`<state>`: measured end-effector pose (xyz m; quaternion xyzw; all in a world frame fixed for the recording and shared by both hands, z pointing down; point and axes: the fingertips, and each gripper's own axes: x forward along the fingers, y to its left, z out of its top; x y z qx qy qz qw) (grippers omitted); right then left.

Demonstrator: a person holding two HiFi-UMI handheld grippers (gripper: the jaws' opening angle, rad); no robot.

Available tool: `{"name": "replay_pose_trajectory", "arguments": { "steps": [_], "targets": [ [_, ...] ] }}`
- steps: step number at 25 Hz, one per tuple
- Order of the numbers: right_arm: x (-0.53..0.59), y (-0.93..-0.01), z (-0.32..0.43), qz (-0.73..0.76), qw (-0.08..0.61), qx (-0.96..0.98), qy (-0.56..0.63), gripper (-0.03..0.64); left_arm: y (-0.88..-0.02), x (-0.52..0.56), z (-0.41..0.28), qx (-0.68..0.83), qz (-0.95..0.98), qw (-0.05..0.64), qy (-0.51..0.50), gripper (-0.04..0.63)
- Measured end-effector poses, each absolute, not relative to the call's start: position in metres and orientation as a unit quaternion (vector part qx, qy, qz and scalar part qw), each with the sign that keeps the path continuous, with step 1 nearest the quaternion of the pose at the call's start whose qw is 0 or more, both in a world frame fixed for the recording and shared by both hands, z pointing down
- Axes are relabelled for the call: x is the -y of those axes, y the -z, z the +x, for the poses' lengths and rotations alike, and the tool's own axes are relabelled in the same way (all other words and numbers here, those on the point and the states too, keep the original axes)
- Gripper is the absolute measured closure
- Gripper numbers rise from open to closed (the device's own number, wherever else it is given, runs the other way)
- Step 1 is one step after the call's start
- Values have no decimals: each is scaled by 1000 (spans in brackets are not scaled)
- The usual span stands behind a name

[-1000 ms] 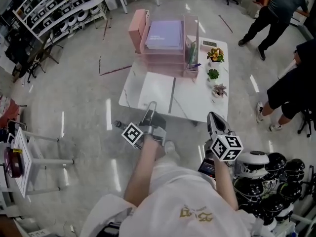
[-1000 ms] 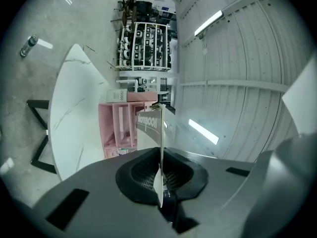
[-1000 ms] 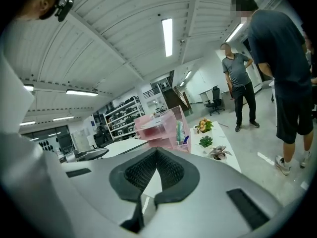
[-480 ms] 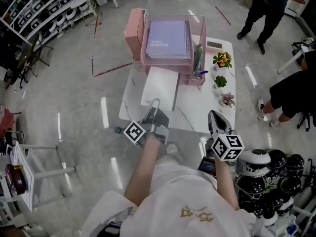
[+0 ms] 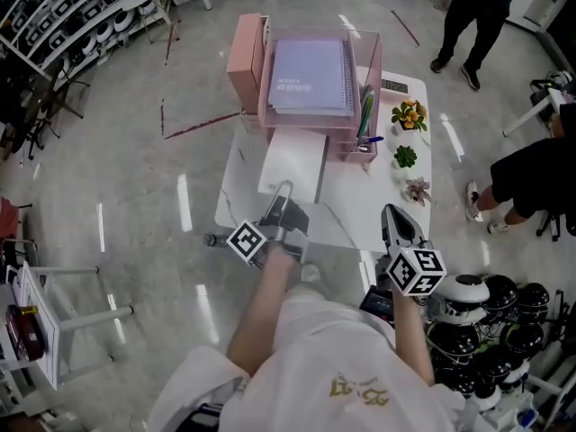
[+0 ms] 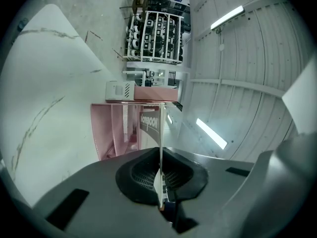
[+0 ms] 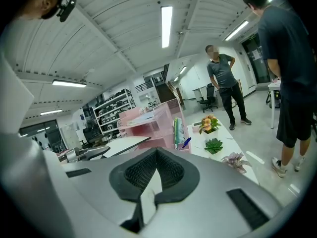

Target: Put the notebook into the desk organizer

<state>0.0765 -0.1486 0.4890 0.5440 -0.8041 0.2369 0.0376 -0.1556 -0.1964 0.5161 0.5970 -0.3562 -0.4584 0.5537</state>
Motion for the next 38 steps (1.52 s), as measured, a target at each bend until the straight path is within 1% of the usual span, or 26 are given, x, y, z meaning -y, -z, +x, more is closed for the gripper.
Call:
{"name": "replay_pose_trajectory", "arguments": {
  "steps": [9,24,38],
  "targets": [
    [170,-493,64,548,43,800,-242,606,-530,212,-160,357,584,572,452,568],
    [178,-504,73,559,49,789,-251,606,-538,244,-161,369,573,573,455,568],
    [221,-520,72,550,41,793,-260,606,-553,273,-154,381,564,579,450,569]
  ]
}}
